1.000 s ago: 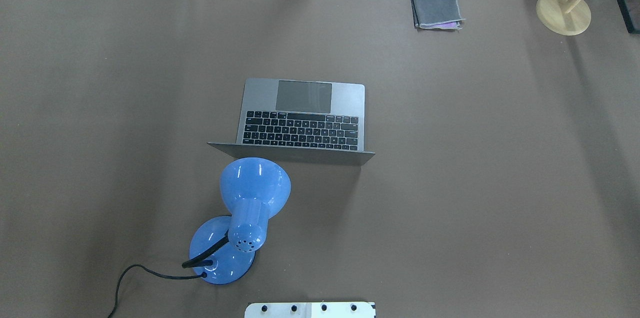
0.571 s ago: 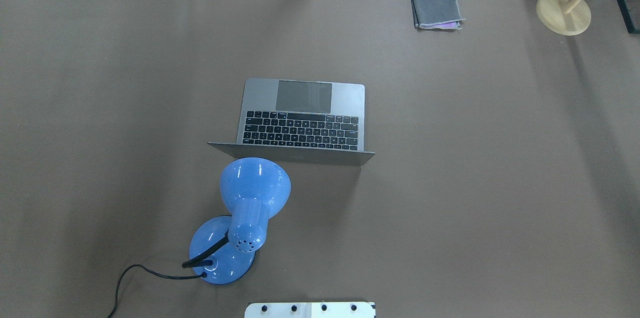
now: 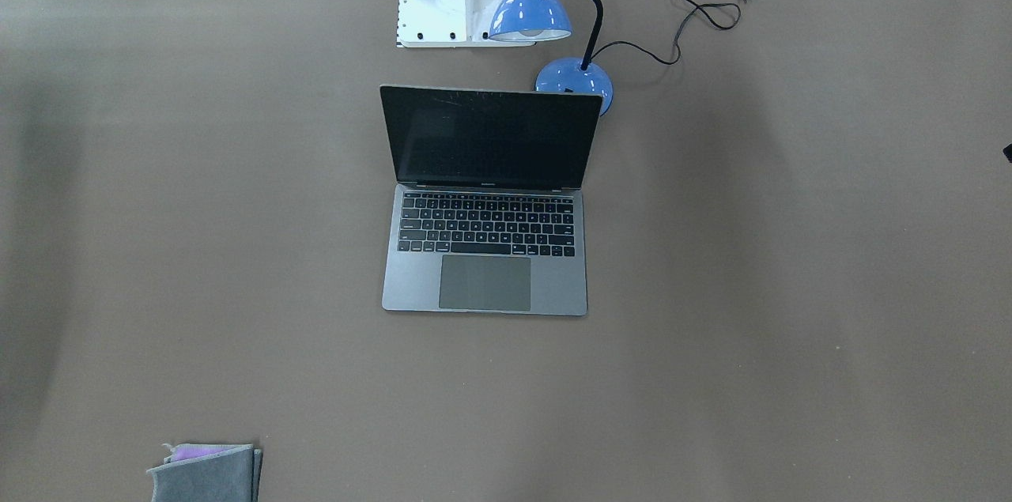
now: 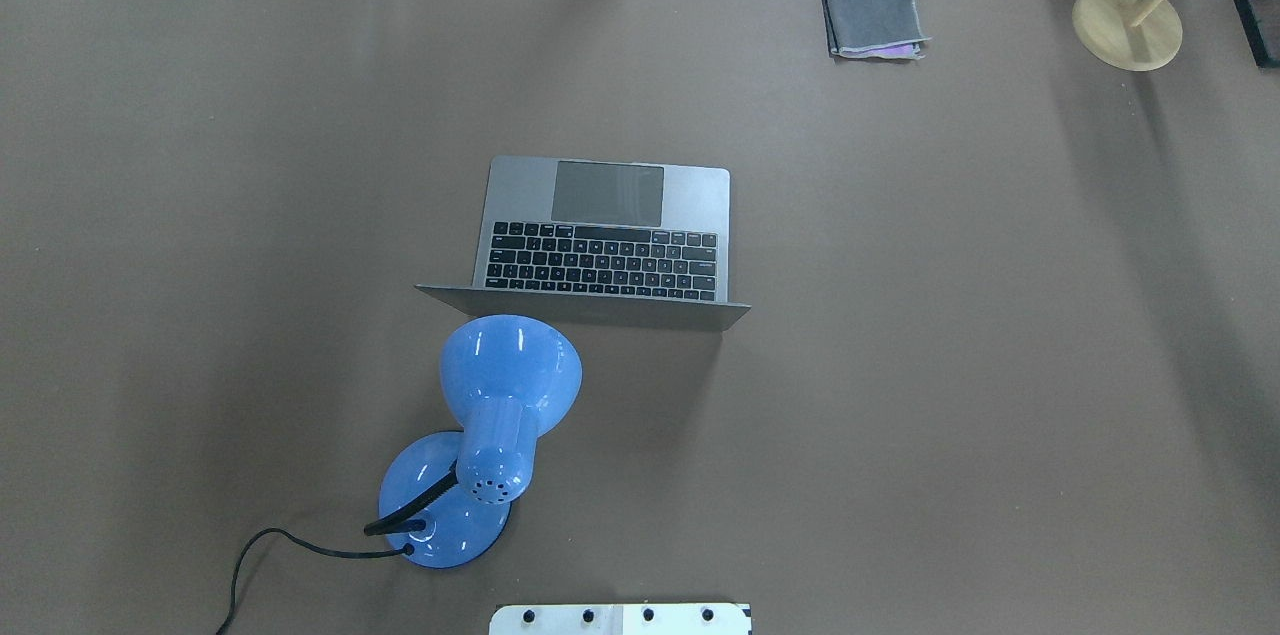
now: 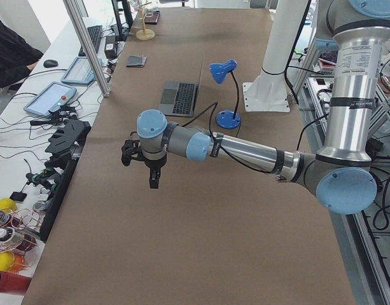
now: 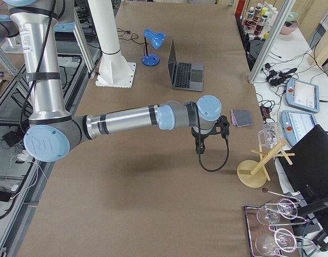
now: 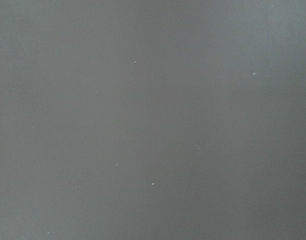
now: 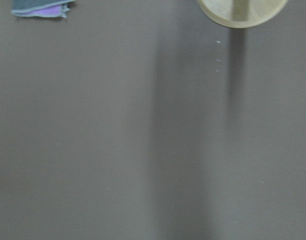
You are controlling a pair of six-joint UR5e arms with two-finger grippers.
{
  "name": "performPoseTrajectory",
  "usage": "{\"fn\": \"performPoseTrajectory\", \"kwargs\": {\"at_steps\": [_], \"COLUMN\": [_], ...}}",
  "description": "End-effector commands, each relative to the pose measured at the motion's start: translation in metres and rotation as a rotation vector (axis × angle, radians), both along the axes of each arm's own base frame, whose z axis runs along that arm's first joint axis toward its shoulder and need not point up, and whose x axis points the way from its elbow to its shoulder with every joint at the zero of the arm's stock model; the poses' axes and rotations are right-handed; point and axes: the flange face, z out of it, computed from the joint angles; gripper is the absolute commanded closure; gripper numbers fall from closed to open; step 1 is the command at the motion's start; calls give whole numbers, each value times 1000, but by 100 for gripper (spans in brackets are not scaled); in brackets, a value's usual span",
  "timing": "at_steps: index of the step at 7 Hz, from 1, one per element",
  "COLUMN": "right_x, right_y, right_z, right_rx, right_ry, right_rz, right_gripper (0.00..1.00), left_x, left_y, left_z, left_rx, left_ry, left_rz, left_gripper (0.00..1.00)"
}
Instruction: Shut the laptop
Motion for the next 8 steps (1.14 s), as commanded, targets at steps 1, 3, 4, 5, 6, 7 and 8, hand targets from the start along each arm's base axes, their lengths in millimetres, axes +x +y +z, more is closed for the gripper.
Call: {"fn": "performPoseTrajectory", "kwargs": {"at_steps": [1,3,4,5,6,7,8], "right_x": [-97,-162,-196,-235,-269,-287,-292], "right_y": [-25,16,45,81,120,163,190], "right_z": [-98,-160,-182,-204,-222,-228,-230], "right_rx": [-62,-115,-163,-191,-216,-229,-239], "right_ry": [-58,-68,-47,-21,-3,10,18], "right_rz": [-24,-34,-20,-16,-19,-45,-60], "right_gripper": [0,4,12,20,24,32,49], "left_x": [73,179,232,254,276,288,292], "left_y": [-30,-8,11,27,49,62,67], "left_z": [-71,-98,-103,-112,-127,-140,-142], "left_rx": [-5,-67,-97,-112,-136,-144,-147], "left_ry": [65,149,142,151,173,191,196], "left_rz": [-38,-105,-100,-79,-54,-38,-27], "left_gripper": [2,3,7,9,13,20,49]}}
